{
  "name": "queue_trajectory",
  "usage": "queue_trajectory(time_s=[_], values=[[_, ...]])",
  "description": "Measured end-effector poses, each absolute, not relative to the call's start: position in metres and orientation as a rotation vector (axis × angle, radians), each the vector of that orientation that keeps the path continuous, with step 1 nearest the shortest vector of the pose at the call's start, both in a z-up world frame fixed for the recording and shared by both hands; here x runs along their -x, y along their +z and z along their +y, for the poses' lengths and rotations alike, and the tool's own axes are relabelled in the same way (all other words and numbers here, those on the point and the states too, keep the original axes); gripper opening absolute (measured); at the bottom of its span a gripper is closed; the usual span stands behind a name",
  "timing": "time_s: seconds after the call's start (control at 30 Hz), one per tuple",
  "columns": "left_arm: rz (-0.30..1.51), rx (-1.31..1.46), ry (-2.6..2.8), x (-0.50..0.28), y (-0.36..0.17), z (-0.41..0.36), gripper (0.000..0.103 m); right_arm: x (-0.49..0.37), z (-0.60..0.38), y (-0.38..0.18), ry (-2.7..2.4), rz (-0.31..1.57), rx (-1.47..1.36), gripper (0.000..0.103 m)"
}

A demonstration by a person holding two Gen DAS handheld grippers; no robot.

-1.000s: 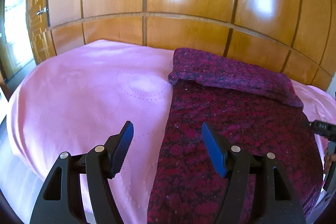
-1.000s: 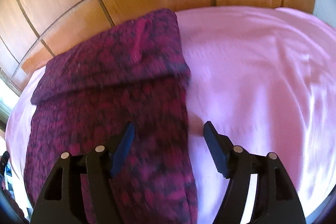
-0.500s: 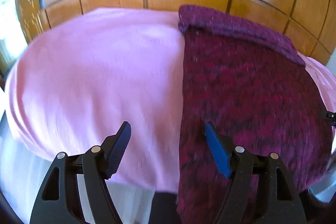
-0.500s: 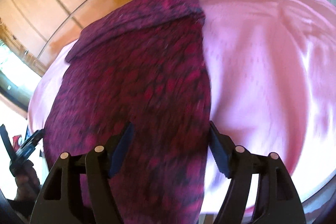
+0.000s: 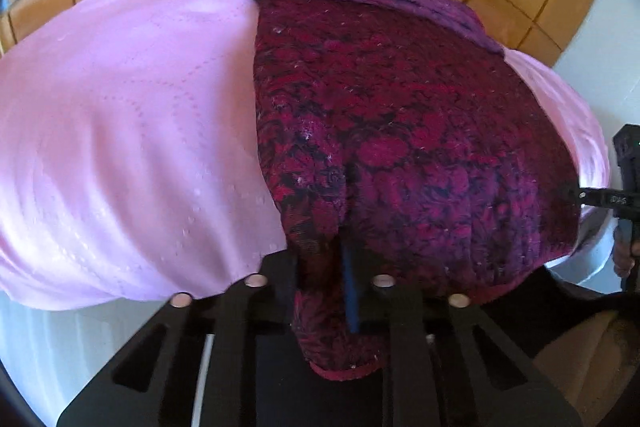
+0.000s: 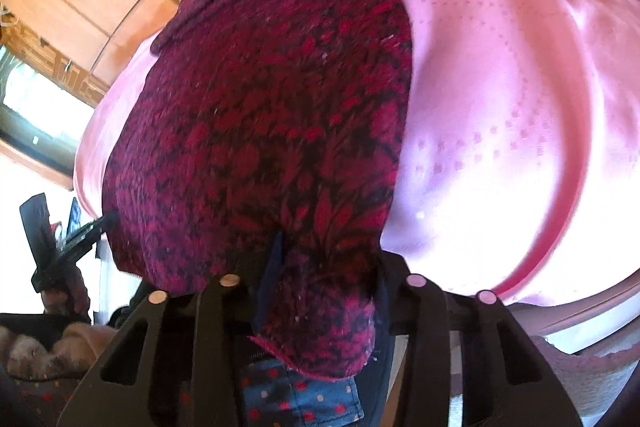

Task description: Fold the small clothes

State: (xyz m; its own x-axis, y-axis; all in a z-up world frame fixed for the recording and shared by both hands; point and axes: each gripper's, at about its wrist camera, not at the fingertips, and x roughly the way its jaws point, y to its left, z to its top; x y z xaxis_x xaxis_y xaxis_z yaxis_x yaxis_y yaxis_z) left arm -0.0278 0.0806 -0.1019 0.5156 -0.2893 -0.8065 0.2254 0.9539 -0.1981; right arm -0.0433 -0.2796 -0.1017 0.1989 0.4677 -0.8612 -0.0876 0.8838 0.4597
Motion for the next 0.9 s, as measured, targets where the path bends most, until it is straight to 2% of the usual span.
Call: queue_trajectory(time_s=[0.1, 0.4, 0.6, 0.83, 0.9], values=[[0.975, 0.138, -0.356, 0.027, -0.088, 0.091, 0.011, 0.042, -0.278, -0.085, 0.448, 1.285, -0.369, 0.019], [0.814, 0.437, -0.508, -0.013, -0.027, 0.109, 0.009, -0.002, -0.273, -0.034, 0.559, 1.071, -0.558, 0.018], [0.811, 0.499, -0.472, -0.087, -0.029, 0.098, 0.009, -0.061, -0.287, -0.049, 0.453, 1.051, -0.609, 0.018], [0.91, 0.562, -0.353, -0.171, -0.052, 0.098, 0.009, -0.123, -0.293, -0.081, 0.308, 1.13, -0.672, 0.018], [0.925, 0.572, -0.329, -0.182, -0.051, 0.099, 0.011, -0.131, -0.295, -0.085, 0.295, 1.158, -0.696, 0.021]])
